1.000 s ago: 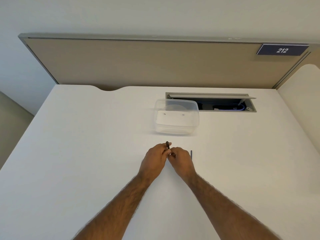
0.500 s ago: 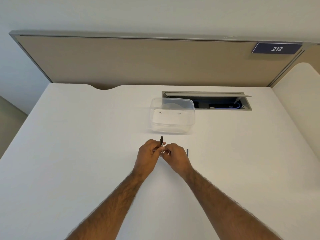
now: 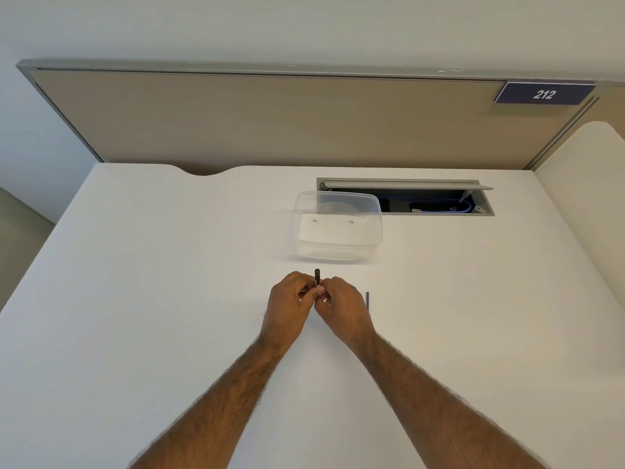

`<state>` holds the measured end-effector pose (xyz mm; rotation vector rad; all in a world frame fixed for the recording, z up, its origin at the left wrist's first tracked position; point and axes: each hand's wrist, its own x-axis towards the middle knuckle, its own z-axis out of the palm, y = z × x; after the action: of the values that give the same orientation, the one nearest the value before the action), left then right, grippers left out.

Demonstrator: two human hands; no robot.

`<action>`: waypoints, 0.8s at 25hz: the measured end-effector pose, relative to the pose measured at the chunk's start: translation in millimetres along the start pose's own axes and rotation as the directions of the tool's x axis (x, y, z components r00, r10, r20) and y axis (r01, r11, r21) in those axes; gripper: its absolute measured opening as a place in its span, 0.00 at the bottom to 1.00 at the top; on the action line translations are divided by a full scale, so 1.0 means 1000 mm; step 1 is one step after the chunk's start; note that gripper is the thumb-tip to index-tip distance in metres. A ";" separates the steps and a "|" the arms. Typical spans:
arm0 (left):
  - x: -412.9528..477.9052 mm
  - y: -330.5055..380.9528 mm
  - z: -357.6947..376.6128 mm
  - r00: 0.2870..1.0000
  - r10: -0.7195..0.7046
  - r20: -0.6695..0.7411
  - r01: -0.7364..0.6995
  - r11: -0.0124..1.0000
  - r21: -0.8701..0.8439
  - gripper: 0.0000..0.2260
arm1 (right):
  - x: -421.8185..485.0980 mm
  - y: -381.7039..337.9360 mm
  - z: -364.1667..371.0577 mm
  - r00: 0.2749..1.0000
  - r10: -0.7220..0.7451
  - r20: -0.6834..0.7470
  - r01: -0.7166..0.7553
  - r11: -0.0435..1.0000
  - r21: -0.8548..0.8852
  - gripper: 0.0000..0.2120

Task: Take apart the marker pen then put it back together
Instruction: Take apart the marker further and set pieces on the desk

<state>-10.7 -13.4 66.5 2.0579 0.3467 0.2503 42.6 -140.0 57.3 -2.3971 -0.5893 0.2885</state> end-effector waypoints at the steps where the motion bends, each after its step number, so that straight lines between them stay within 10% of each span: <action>1: 0.000 0.001 -0.001 1.000 0.004 0.001 -0.004 1.000 -0.002 0.02 | 0.000 -0.001 -0.001 1.000 -0.009 -0.010 0.009 1.000 0.003 0.08; 20: -0.011 -0.005 0.001 0.985 -0.044 0.169 0.011 0.982 0.186 0.05 | -0.003 0.010 0.012 0.989 0.116 0.090 -0.112 0.993 -0.045 0.17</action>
<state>-21.0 -15.8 60.9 2.2372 0.3004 0.0217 39.3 -142.3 41.6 -2.4706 -0.5044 0.4430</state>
